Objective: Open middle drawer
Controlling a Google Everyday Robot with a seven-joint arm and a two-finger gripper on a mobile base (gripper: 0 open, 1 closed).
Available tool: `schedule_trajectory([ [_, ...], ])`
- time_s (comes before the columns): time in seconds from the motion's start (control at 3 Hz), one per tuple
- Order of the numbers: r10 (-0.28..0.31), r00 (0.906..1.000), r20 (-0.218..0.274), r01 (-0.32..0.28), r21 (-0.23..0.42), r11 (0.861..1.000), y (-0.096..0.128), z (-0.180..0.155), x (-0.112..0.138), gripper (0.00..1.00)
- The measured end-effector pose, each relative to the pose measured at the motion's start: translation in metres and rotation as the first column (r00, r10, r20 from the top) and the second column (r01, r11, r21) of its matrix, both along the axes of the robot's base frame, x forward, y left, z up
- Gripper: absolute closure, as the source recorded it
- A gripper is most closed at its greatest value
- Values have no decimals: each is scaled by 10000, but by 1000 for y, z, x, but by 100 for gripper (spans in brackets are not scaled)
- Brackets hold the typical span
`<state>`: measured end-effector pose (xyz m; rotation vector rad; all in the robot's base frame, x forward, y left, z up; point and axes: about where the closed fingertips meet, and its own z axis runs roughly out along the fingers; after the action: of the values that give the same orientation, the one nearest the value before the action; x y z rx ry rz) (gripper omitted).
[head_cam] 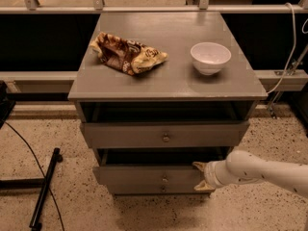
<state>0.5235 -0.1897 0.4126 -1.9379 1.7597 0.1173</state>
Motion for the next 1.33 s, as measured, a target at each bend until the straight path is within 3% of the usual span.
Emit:
schedule_trajectory([
  [0.33, 0, 10000, 0, 0, 0, 10000, 0, 2, 0, 30],
  [0.67, 1, 10000, -1, -1, 1, 10000, 0, 4, 0, 10],
  [1.0, 23, 10000, -21, -23, 8, 10000, 1, 3, -1, 0],
  [1.33, 23, 10000, -23, -23, 8, 10000, 1, 3, -1, 0],
])
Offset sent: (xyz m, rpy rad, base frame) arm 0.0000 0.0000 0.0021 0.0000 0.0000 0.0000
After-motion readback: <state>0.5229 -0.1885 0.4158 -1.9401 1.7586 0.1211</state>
